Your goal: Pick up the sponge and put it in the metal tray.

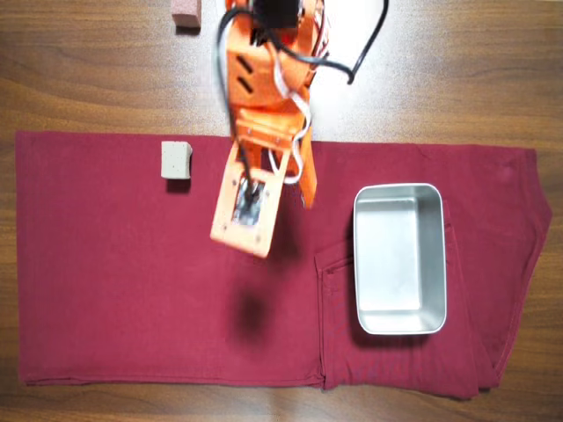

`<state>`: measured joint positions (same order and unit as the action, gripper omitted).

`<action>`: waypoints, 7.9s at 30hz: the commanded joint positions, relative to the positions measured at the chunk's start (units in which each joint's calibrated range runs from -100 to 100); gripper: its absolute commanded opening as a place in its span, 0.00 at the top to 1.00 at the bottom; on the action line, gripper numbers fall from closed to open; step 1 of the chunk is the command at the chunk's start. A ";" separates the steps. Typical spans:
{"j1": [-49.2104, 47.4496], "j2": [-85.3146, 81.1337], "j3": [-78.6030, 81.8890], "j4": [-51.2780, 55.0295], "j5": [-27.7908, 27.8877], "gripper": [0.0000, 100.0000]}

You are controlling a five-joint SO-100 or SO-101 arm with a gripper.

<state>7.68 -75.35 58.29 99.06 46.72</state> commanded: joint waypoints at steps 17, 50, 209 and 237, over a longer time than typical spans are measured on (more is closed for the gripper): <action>40.79 48.76 -40.67 0.94 9.67 0.63; 55.57 60.92 -20.65 -18.24 11.48 0.64; -8.83 -23.05 41.71 0.94 0.63 1.00; -8.83 -23.05 41.71 0.94 0.63 1.00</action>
<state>-0.80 -98.78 99.63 98.97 47.50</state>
